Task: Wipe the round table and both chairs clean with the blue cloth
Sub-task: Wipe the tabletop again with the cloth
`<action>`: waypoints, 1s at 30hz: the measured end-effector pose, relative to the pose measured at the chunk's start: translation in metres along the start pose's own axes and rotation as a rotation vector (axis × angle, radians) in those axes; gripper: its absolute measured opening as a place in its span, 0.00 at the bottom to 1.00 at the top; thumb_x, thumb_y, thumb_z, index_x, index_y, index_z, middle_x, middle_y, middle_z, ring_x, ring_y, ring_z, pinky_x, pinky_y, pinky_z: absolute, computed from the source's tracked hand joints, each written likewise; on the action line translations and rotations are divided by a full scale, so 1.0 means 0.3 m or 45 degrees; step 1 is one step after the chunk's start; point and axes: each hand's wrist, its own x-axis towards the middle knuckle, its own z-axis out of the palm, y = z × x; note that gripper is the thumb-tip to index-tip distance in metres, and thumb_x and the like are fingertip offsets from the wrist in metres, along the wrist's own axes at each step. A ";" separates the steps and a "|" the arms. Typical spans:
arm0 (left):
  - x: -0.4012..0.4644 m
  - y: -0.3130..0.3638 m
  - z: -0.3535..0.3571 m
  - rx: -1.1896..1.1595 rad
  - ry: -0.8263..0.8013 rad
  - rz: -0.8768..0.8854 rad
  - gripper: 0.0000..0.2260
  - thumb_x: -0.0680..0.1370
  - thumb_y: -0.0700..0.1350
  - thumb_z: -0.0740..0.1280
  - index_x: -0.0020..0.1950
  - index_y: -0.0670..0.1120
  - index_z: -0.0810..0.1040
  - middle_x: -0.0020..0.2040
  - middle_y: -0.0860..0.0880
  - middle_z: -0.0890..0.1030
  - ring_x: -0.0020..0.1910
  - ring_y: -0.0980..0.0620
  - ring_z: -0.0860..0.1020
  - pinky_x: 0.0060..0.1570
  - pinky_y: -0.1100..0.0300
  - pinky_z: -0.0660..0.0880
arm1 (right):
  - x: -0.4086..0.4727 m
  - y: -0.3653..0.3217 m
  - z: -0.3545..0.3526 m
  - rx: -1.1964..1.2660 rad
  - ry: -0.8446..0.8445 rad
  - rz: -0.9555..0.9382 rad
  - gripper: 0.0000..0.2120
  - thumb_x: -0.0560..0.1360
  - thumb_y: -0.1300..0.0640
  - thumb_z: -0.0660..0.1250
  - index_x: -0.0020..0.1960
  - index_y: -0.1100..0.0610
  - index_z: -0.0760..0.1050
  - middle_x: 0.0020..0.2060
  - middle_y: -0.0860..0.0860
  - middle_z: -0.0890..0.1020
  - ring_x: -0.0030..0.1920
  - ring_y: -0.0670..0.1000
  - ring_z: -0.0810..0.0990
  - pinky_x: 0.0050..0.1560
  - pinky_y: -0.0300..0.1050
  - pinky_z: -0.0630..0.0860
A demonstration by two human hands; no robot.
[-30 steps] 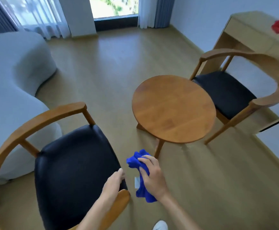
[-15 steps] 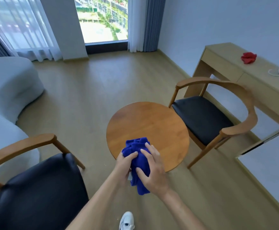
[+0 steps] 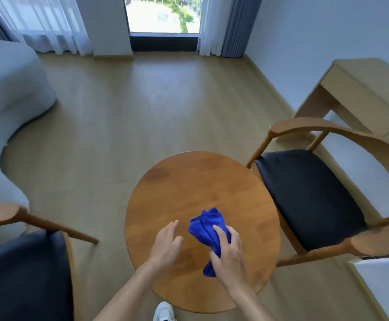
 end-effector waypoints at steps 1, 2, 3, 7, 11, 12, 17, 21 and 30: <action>0.053 -0.051 0.016 0.265 0.080 0.015 0.25 0.81 0.49 0.56 0.78 0.51 0.54 0.79 0.51 0.53 0.78 0.51 0.50 0.75 0.52 0.51 | 0.036 0.038 0.038 -0.066 -0.007 -0.018 0.29 0.70 0.61 0.71 0.68 0.49 0.69 0.68 0.53 0.66 0.65 0.56 0.69 0.59 0.41 0.69; 0.100 -0.103 0.032 0.486 0.142 0.023 0.26 0.82 0.53 0.54 0.79 0.52 0.51 0.80 0.52 0.49 0.78 0.50 0.45 0.76 0.50 0.48 | 0.068 0.073 0.075 -0.137 -0.032 -0.047 0.29 0.66 0.60 0.75 0.66 0.51 0.73 0.66 0.57 0.70 0.61 0.59 0.73 0.56 0.47 0.73; 0.143 -0.151 0.048 0.670 0.186 0.023 0.27 0.82 0.55 0.53 0.79 0.53 0.49 0.80 0.51 0.46 0.78 0.49 0.43 0.76 0.48 0.46 | 0.099 0.105 0.112 -0.227 -0.081 -0.071 0.29 0.63 0.57 0.78 0.63 0.52 0.76 0.63 0.59 0.73 0.57 0.62 0.76 0.52 0.53 0.76; 0.265 -0.290 0.098 0.982 0.334 0.036 0.29 0.77 0.58 0.50 0.76 0.49 0.64 0.77 0.42 0.59 0.76 0.37 0.58 0.68 0.33 0.59 | 0.184 0.234 0.284 -0.495 -0.197 -0.188 0.34 0.62 0.42 0.75 0.66 0.50 0.76 0.69 0.64 0.70 0.65 0.68 0.72 0.58 0.64 0.73; 0.341 -0.413 0.137 1.053 0.408 -0.029 0.32 0.79 0.63 0.40 0.75 0.47 0.64 0.76 0.38 0.62 0.74 0.34 0.61 0.65 0.28 0.58 | 0.206 0.258 0.400 -0.514 -0.205 -0.264 0.29 0.71 0.41 0.63 0.71 0.47 0.70 0.73 0.64 0.64 0.71 0.68 0.65 0.64 0.65 0.70; 0.348 -0.428 0.146 1.062 0.432 -0.033 0.32 0.79 0.63 0.39 0.76 0.48 0.62 0.77 0.39 0.60 0.75 0.35 0.58 0.66 0.29 0.56 | 0.202 0.263 0.407 -0.510 -0.181 -0.287 0.27 0.72 0.44 0.61 0.71 0.48 0.70 0.73 0.63 0.64 0.71 0.68 0.64 0.63 0.64 0.71; 0.357 -0.449 0.155 1.070 0.440 -0.047 0.31 0.79 0.63 0.39 0.78 0.49 0.56 0.79 0.42 0.52 0.77 0.38 0.51 0.69 0.30 0.52 | 0.145 0.494 0.271 -0.434 -0.288 -0.892 0.24 0.68 0.54 0.68 0.65 0.48 0.76 0.70 0.61 0.69 0.70 0.66 0.67 0.59 0.62 0.72; 0.359 -0.463 0.160 1.047 0.458 -0.046 0.30 0.79 0.63 0.41 0.78 0.51 0.54 0.79 0.43 0.50 0.78 0.39 0.50 0.70 0.31 0.50 | 0.396 0.628 0.138 -0.511 -0.141 -0.624 0.24 0.71 0.52 0.64 0.66 0.51 0.75 0.72 0.63 0.65 0.69 0.69 0.66 0.60 0.66 0.70; 0.357 -0.444 0.147 1.064 0.535 -0.017 0.29 0.77 0.61 0.49 0.76 0.51 0.60 0.77 0.41 0.59 0.75 0.38 0.59 0.68 0.34 0.54 | 0.396 0.120 0.526 -0.413 -0.106 -0.655 0.23 0.75 0.50 0.62 0.70 0.49 0.70 0.75 0.60 0.61 0.73 0.66 0.62 0.67 0.60 0.66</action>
